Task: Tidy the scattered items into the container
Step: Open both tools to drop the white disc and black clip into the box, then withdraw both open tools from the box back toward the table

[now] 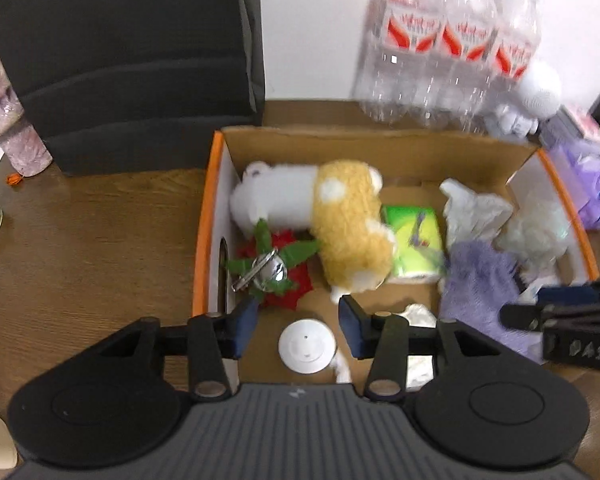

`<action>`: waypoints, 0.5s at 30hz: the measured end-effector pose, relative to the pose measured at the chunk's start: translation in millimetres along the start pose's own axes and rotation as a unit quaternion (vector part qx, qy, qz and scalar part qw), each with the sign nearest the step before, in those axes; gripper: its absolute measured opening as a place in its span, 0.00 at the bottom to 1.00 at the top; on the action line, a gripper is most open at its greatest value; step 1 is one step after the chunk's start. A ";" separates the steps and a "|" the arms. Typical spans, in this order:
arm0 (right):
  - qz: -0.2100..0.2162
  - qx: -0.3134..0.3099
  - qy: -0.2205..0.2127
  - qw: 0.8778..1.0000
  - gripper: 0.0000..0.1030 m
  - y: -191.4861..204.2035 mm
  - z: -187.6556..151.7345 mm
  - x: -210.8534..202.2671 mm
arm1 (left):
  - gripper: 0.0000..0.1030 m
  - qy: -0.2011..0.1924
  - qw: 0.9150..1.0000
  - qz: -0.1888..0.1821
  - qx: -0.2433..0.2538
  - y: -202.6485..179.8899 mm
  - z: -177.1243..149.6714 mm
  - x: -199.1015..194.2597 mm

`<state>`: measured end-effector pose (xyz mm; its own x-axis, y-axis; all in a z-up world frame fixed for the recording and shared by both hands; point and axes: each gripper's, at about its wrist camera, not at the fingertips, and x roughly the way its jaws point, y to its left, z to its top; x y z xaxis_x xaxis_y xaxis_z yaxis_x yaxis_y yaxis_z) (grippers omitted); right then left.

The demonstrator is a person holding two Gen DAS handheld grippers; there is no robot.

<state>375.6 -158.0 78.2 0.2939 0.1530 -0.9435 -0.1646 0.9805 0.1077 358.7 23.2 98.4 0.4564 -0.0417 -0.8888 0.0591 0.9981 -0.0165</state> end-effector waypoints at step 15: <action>-0.003 0.002 0.023 1.000 0.64 10.4 -19.4 -86.0 | 0.98 0.007 1.000 0.013 0.015 -21.5 -4.3 -103.8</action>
<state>330.3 -163.3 154.4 0.2508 0.1408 -0.9578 -0.1594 0.9819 0.1026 306.2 6.2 189.0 0.4454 -0.0142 -0.8952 0.0733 0.9971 0.0206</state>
